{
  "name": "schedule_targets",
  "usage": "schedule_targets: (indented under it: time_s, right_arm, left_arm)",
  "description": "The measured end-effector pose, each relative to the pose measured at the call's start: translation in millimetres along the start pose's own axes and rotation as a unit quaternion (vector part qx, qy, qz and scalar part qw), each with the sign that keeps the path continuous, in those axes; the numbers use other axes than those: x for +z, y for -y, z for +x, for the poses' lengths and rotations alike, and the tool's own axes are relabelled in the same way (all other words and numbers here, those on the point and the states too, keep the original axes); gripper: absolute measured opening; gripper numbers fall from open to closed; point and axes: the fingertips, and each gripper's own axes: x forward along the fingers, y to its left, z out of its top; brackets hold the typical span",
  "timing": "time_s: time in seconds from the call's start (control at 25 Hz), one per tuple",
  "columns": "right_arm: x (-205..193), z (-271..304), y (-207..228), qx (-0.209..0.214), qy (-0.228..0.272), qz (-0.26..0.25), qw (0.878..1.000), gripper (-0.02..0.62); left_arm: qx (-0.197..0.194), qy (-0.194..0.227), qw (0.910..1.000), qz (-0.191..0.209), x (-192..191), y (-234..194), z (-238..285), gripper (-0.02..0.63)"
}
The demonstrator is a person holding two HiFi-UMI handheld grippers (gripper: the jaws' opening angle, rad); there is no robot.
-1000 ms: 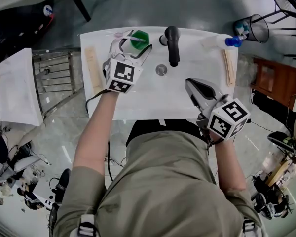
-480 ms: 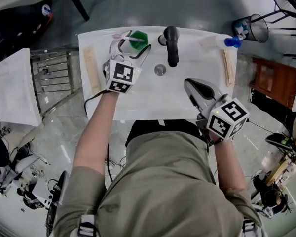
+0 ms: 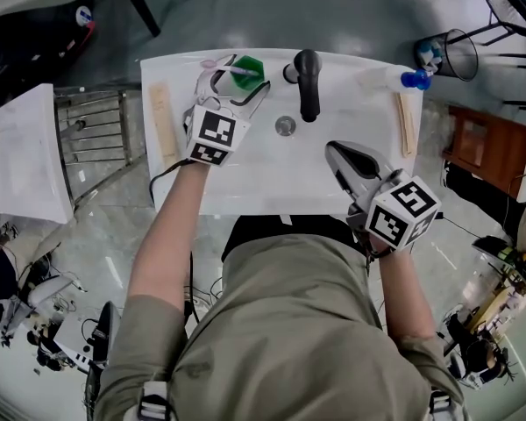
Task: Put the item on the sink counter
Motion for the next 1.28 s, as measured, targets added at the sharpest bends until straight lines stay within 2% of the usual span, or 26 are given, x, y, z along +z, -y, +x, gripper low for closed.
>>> schedule_targets:
  time_s: [0.6, 1.28]
  right_arm:
    - [-2, 2, 1, 0.004, 0.002, -0.002, 1.000, 0.011]
    - [2, -10, -12, 0.019, 0.013, -0.015, 1.000, 0.011]
  left_arm:
    - [-0.002, 0.003, 0.9999, -0.009, 0, -1, -4, 0.336]
    - [0.011, -0.015, 0.9994, -0.028, -15, 14, -40, 0.336]
